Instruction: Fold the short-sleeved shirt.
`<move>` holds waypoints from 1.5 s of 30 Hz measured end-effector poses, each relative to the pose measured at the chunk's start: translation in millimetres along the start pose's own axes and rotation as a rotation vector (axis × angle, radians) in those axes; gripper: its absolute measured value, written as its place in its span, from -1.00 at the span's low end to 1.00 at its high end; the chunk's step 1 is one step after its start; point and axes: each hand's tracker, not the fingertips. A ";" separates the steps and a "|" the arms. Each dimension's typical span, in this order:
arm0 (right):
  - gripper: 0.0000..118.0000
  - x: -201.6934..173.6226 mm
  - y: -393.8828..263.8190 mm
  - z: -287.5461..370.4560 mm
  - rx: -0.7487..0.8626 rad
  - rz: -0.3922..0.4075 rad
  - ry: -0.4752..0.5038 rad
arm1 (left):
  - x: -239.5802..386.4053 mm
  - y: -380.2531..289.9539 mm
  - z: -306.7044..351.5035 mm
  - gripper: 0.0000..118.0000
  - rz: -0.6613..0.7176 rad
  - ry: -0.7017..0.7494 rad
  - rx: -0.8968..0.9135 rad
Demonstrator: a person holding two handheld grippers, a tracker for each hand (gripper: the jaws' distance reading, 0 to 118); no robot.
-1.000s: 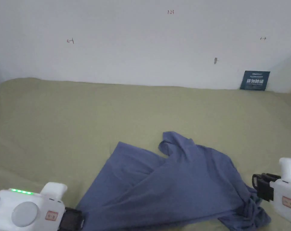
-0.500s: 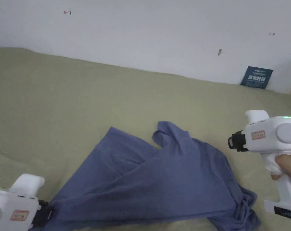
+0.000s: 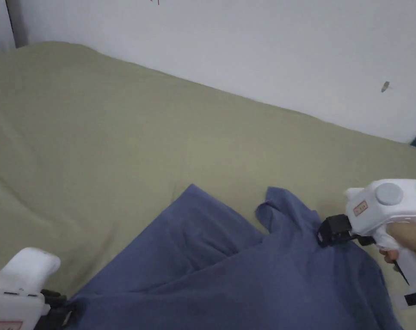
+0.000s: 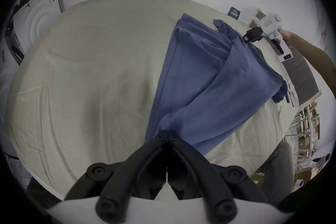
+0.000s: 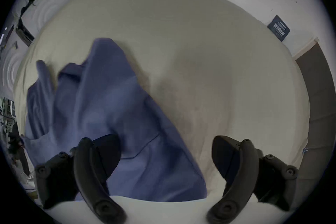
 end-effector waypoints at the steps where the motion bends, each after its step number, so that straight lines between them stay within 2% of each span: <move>1: -0.96 0.5 0.2 0.6 -0.009 0.003 0.009 | 2.1 -1.7 -0.6 -1.00 0.004 -0.002 -0.005; 3: -0.97 -3.3 -9.0 16.1 0.023 -0.065 0.134 | 1.9 -1.2 -1.8 -1.00 0.010 -0.005 -0.005; 6: -0.97 -16.8 -17.9 33.8 0.057 -0.038 0.052 | 2.0 -0.1 -4.3 -1.00 0.019 0.001 -0.005; 8: -0.97 -21.1 -25.8 48.9 0.098 -0.012 0.047 | 1.1 1.2 -2.3 -1.00 0.037 0.012 0.018; 9: -0.97 -21.1 -30.4 61.1 0.147 -0.029 0.044 | -0.2 1.2 -1.0 -1.00 0.054 -0.001 0.032; 11: -0.97 0.4 -20.8 68.2 0.203 -0.104 0.117 | -1.2 4.3 6.6 -1.00 0.068 -0.008 0.062; 14: -0.97 10.8 -29.5 105.9 0.300 -0.094 0.136 | -3.3 17.0 22.2 -1.00 0.073 -0.023 0.110; 20: -0.97 31.1 -41.1 197.7 0.506 -0.134 0.081 | 3.8 81.6 67.7 -1.00 0.015 -0.037 0.241; 23: -0.97 33.9 -47.2 245.9 0.623 -0.159 -0.012 | 13.0 127.0 93.6 -1.00 -0.013 -0.044 0.291; 28: -0.97 54.0 -38.7 311.8 0.774 -0.205 -0.074 | 36.2 215.9 128.3 -1.00 -0.100 0.022 0.372; 33: -0.97 75.8 -11.5 360.6 0.834 -0.212 -0.125 | 40.8 302.5 140.2 -1.00 -0.146 0.098 0.413; 34: -0.97 66.0 -15.2 369.3 0.858 -0.230 -0.158 | 42.9 317.5 142.6 -1.00 -0.154 0.110 0.425; 37: -0.97 74.5 1.8 388.9 0.902 -0.278 -0.184 | 52.2 350.1 151.8 -1.00 -0.143 0.128 0.450; 42: -0.97 74.1 25.2 410.9 0.957 -0.281 -0.214 | 64.9 387.7 171.7 -1.00 -0.127 0.156 0.526; 45: -0.97 69.5 36.0 419.7 0.983 -0.278 -0.243 | 49.6 415.9 175.2 -1.00 -0.113 0.158 0.571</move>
